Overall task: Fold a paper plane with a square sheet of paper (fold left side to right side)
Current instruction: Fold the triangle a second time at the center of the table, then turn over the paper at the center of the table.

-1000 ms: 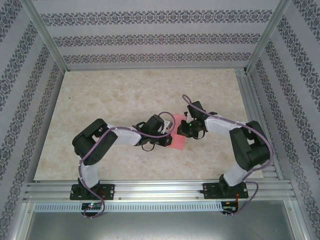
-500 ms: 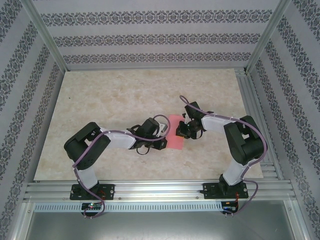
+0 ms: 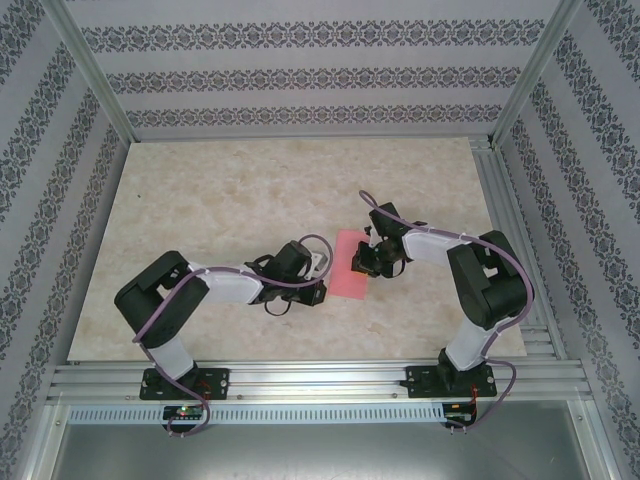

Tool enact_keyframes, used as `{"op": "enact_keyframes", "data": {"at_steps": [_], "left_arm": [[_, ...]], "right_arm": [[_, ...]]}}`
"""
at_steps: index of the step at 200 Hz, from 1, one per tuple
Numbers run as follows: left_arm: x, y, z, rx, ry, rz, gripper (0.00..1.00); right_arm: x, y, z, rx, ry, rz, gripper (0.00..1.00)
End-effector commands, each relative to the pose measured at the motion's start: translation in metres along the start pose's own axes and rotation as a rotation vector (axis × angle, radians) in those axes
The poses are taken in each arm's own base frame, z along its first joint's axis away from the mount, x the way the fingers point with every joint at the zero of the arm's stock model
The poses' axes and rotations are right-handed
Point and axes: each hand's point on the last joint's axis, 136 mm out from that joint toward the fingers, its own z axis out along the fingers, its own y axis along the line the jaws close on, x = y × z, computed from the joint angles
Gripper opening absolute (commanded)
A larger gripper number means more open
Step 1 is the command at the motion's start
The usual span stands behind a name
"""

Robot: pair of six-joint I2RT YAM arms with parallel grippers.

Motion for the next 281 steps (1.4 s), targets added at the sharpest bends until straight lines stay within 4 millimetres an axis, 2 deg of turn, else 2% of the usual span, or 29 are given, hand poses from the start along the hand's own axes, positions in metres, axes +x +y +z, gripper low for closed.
{"op": "enact_keyframes", "data": {"at_steps": [1,27,48,64,91,117,139,172,190,209,232,281], "left_arm": [[0.004,0.002,-0.017,-0.041,0.027,-0.031,0.09],[-0.019,-0.005,-0.03,-0.032,-0.02,-0.038,0.16],[-0.037,-0.014,-0.031,0.015,-0.053,-0.052,0.28],[-0.05,-0.021,-0.03,0.069,-0.084,-0.069,0.33],[-0.07,-0.031,-0.024,0.15,-0.113,-0.09,0.41],[-0.082,-0.038,-0.015,0.19,-0.114,-0.08,0.43],[-0.089,-0.035,-0.007,0.188,-0.107,-0.081,0.43],[-0.097,-0.032,0.006,0.193,-0.098,-0.089,0.37],[-0.101,-0.031,0.007,0.194,-0.113,-0.098,0.25],[-0.104,-0.028,0.002,0.192,-0.137,-0.105,0.13],[-0.102,-0.025,-0.006,0.186,-0.153,-0.11,0.06],[-0.097,-0.015,-0.014,0.175,-0.172,-0.135,0.06]], "right_arm": [[-0.015,0.008,-0.013,0.003,-0.074,-0.031,0.15],[-0.025,0.016,-0.047,-0.005,-0.16,-0.058,0.29],[-0.026,0.007,-0.072,0.0,-0.226,-0.048,0.4],[-0.021,-0.001,-0.083,-0.026,-0.252,-0.029,0.47],[-0.009,-0.006,-0.087,-0.138,-0.263,-0.002,0.56],[0.001,-0.003,-0.084,-0.214,-0.261,-0.007,0.61],[0.007,-0.002,-0.079,-0.253,-0.256,-0.012,0.69],[0.012,0.003,-0.072,-0.325,-0.237,-0.003,0.76],[0.012,0.007,-0.071,-0.357,-0.24,0.004,0.83],[0.009,0.009,-0.072,-0.376,-0.26,0.01,0.98],[0.005,0.016,-0.075,-0.423,-0.277,0.017,0.98],[-0.003,0.031,-0.069,-0.487,-0.261,0.019,0.97]]}}
